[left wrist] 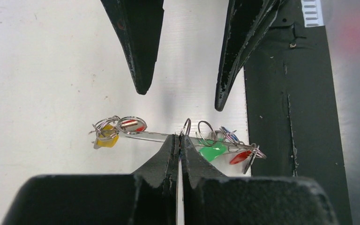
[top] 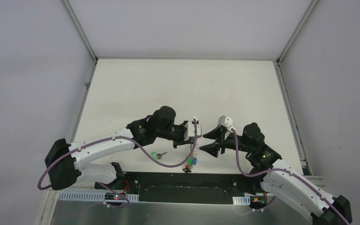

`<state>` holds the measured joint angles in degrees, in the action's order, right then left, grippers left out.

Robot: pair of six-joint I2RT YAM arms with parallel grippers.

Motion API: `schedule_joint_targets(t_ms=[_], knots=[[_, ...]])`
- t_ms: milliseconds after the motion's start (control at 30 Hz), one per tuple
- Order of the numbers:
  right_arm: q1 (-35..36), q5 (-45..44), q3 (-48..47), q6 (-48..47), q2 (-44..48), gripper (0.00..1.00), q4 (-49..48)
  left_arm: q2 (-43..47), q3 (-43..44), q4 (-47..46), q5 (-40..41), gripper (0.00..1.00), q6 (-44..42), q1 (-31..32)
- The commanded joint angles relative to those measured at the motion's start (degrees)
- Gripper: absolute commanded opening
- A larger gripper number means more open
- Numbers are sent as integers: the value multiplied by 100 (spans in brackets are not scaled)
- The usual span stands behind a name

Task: Put the keys on the keyring

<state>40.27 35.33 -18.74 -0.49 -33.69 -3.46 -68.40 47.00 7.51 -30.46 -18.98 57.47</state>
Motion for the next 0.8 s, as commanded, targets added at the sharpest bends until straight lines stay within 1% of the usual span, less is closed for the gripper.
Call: schedule_joint_targets(t_ms=[0,133,233,467,533,633,767], knots=[[25,-8,-227,29,-20,60,-210,-143,680,903,628,0,-456,198],[23,172,-127,248,-157,51,-521,-350,946,1162,842,0,-522,324],[25,295,-105,352,-352,42,-749,-483,1053,1227,969,0,-543,435],[25,471,-80,478,-823,39,-1124,-636,1192,1265,1097,0,-602,584],[25,492,-69,485,-916,36,-1201,-648,1209,1258,1110,0,-619,606],[24,480,-51,485,-999,28,-1270,-648,1206,1261,1136,0,-638,631],[24,478,21,459,-1059,24,-1334,-631,1207,1261,1130,0,-657,642]])
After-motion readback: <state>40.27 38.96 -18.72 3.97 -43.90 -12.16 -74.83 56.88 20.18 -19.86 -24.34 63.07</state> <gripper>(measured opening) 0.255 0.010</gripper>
